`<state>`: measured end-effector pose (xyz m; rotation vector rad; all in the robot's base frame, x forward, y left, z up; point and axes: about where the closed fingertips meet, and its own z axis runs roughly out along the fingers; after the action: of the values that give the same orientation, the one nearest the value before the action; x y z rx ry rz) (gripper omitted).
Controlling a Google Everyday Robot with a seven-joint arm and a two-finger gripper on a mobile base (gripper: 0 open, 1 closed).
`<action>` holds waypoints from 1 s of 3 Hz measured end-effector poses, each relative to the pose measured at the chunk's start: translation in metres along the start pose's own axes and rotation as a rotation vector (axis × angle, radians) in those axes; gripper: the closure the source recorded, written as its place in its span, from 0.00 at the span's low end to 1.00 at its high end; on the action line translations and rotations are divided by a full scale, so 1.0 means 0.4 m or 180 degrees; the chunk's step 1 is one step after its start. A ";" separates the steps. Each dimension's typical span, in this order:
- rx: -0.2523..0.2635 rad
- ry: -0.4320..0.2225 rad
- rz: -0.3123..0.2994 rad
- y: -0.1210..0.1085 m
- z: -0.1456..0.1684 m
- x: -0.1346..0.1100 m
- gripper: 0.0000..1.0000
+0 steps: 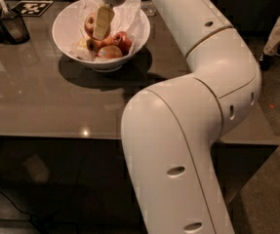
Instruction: Pick apple from white bowl
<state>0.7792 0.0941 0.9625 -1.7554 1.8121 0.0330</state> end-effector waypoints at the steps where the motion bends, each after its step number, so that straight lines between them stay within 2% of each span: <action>1: 0.0105 -0.0164 -0.0101 0.008 -0.057 -0.041 1.00; 3: 0.0171 -0.0482 -0.0386 0.054 -0.135 -0.119 1.00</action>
Offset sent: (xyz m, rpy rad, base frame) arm -0.0675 0.0180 0.0695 0.1188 -0.1582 0.1393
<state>0.7348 0.1169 1.0189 -1.7720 1.5832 0.0661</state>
